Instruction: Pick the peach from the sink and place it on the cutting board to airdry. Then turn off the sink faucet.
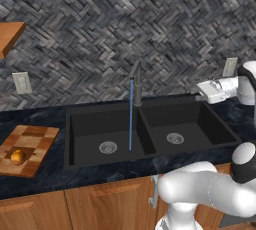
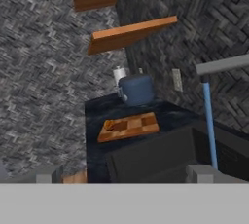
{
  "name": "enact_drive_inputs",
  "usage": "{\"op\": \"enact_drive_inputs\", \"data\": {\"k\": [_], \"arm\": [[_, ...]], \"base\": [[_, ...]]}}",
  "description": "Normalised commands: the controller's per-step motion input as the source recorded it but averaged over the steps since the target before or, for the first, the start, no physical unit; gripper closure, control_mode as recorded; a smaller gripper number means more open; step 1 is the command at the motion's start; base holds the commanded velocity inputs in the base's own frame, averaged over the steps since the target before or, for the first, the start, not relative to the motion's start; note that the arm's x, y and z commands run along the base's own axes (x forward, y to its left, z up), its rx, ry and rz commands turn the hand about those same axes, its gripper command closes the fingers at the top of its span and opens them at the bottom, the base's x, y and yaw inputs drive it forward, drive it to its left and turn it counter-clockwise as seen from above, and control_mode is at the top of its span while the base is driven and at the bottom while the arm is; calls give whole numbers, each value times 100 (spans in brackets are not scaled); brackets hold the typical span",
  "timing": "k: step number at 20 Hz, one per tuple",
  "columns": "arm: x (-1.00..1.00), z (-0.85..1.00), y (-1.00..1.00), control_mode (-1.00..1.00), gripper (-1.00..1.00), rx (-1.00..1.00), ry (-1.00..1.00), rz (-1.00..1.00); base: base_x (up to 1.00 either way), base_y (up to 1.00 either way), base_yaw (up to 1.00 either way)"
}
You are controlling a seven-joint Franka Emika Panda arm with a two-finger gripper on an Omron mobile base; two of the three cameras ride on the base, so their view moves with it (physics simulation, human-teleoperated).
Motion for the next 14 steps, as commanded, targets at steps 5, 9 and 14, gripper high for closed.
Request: {"op": "enact_drive_inputs", "data": {"k": [5,9,14], "arm": [[24,-5,0,-100,-100,2,0,0],[29,-1,0,-100,-100,10,0,4],[30,-12,0,-100,-100,11,0,8]], "base": [[0,0,0],[0,0,0],[0,0,0]]}}
